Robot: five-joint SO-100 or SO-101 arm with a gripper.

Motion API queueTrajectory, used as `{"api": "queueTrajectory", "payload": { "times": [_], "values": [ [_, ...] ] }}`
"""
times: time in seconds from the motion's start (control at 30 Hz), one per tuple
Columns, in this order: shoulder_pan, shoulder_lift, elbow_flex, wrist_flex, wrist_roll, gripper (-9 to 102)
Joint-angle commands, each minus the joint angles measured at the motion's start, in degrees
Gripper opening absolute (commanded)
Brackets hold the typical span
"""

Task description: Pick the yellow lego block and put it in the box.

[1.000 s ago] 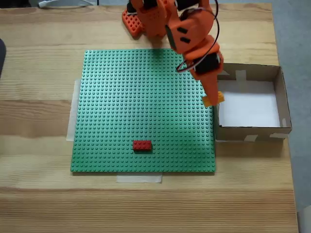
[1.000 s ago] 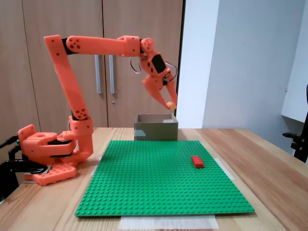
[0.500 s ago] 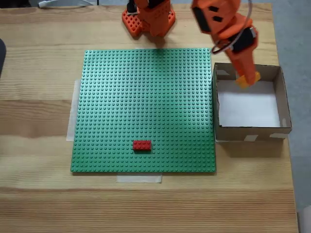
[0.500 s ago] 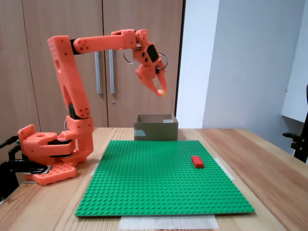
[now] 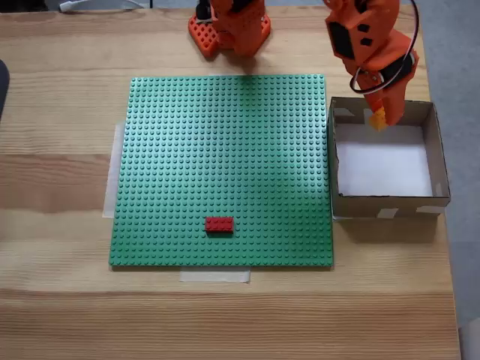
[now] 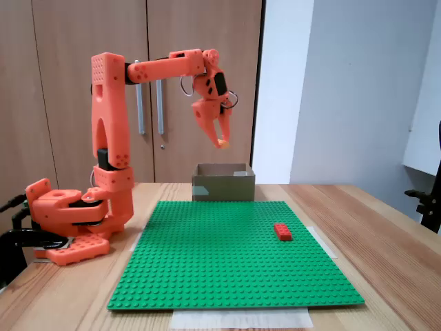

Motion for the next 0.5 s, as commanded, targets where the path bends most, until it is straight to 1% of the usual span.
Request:
{"api": "queueTrajectory", "payload": {
  "times": [0.0,0.23,0.47],
  "values": [
    [-1.2,-0.9,-2.5,0.7,-1.5,-1],
    [-2.7,-4.7,-0.7,-0.7,-3.0,-1],
    [-1.2,-5.4,2.3,-4.0,-2.9,-1]
  ]
}}
